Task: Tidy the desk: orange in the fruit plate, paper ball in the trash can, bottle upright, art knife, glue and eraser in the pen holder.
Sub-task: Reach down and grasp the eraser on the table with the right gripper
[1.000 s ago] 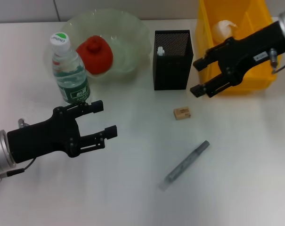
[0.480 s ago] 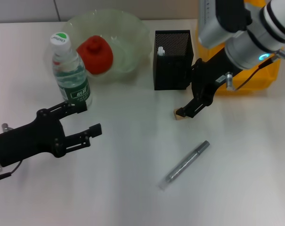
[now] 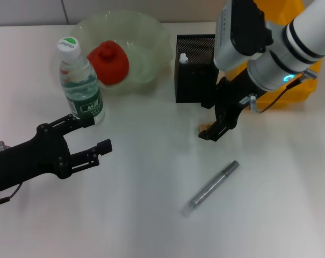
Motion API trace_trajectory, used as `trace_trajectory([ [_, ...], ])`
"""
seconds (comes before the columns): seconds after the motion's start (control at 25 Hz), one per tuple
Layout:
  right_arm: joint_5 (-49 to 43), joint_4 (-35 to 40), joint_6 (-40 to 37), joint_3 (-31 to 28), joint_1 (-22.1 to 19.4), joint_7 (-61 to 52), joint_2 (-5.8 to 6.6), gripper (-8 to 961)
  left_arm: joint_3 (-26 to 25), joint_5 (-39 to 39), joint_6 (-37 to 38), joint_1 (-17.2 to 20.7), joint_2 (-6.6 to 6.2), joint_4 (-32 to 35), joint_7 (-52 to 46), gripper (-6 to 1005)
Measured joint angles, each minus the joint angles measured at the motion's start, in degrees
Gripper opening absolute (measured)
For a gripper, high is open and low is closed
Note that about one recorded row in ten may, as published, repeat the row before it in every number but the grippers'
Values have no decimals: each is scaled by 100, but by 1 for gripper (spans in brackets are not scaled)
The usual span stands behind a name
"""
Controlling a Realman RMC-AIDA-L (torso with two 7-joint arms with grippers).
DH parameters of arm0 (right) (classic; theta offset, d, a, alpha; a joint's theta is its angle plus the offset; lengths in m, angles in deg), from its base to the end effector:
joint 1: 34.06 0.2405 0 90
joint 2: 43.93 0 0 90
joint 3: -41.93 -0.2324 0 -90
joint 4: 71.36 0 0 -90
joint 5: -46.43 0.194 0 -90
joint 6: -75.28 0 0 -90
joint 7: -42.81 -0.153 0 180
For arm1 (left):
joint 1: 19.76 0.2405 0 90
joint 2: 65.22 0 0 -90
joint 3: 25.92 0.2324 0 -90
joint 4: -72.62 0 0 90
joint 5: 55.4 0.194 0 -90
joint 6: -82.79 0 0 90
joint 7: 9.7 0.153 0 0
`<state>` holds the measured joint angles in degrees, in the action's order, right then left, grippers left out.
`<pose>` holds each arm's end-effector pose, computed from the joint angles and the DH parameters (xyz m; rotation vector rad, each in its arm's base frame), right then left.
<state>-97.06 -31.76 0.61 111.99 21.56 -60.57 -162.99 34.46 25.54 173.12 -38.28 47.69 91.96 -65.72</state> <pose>0.1542 0.3751 -0.0517 -2.9679 0.1454 -0.4931 -0.2748 0.2503 0.0007 -2.5365 -0.5689 -0.9560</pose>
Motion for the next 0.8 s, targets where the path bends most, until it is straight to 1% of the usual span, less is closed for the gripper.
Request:
trace_trajectory([
  [0.24, 24, -353, 238, 0, 79, 24, -18, 813, -12, -18, -24, 6, 37, -9, 96, 790],
  [0.8, 32, -559, 519, 66, 68, 42, -30, 782, -89, -42, -1, 8, 74, 1, 109, 790],
])
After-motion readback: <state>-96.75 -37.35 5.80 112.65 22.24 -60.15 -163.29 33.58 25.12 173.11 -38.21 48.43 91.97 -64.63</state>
